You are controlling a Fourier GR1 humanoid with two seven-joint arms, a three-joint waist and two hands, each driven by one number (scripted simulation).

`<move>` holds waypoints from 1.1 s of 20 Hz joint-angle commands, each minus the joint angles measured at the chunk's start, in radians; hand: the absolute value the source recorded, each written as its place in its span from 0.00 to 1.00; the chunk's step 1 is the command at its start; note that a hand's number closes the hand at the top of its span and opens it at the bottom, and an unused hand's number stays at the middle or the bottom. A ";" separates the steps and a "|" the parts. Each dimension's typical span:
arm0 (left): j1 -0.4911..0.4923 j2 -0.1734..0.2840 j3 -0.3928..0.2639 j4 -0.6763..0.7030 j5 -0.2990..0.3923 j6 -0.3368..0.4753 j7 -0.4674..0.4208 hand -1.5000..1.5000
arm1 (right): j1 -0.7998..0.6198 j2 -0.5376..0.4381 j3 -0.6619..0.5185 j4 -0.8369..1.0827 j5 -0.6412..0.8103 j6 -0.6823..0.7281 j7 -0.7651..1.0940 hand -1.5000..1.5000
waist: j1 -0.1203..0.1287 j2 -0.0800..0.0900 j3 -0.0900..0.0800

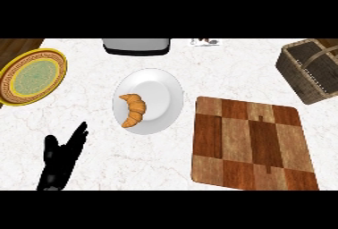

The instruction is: Pick the squash from the cutting board and place it in the basket

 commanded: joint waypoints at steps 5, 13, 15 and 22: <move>0.040 0.004 0.008 0.035 0.013 -0.031 -0.001 0.50 | 0.016 -0.072 0.102 0.128 0.165 -0.050 -0.205 0.00 | 0.012 0.009 -0.005; 0.002 0.005 0.013 0.050 0.002 -0.032 0.022 0.50 | -0.043 -0.117 0.052 0.275 0.168 -0.089 -0.337 0.00 | 0.009 0.010 -0.005; 0.023 0.000 0.005 -0.011 0.012 -0.032 0.056 0.50 | -0.058 -0.147 0.021 0.310 0.145 -0.066 -0.335 0.00 | 0.012 0.008 -0.004; -0.002 -0.017 -0.007 0.030 -0.024 -0.009 0.043 0.50 | -0.079 -0.274 -0.073 0.399 0.082 -0.029 -0.282 0.00 | 0.009 0.015 -0.003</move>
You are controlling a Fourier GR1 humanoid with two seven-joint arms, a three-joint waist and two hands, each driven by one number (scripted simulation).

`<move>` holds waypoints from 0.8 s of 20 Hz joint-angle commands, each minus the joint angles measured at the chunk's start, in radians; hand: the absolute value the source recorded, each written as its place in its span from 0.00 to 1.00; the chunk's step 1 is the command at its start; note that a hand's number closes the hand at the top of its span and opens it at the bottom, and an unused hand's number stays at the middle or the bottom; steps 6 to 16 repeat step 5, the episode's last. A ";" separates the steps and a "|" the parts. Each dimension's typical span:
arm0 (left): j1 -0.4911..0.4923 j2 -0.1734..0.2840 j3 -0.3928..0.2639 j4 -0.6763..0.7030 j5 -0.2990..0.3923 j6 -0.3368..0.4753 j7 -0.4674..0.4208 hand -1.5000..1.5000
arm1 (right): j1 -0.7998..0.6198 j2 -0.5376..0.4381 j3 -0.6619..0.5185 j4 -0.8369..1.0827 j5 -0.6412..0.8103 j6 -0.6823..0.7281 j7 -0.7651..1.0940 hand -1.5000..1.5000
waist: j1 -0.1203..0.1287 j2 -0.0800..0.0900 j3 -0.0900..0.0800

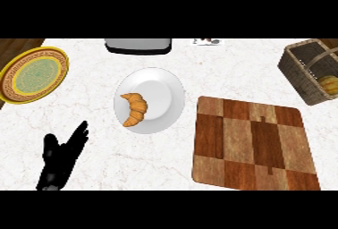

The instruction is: Pick the squash from the cutting board and place it in the basket

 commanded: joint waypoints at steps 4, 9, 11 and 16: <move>0.031 -0.018 -0.011 -0.002 -0.007 0.015 0.036 0.50 | 0.081 -0.144 -0.059 0.081 -0.026 0.016 -0.045 0.00 | 0.000 0.012 -0.001; 0.028 0.005 0.011 0.029 0.018 -0.025 0.005 0.50 | 0.050 -0.137 -0.068 0.087 -0.035 0.017 -0.008 0.00 | 0.006 0.011 -0.003; 0.028 0.005 0.011 0.029 0.018 -0.025 0.005 0.50 | 0.050 -0.137 -0.068 0.087 -0.035 0.017 -0.008 0.00 | 0.006 0.011 -0.003; 0.028 0.005 0.011 0.029 0.018 -0.025 0.005 0.50 | 0.050 -0.137 -0.068 0.087 -0.035 0.017 -0.008 0.00 | 0.006 0.011 -0.003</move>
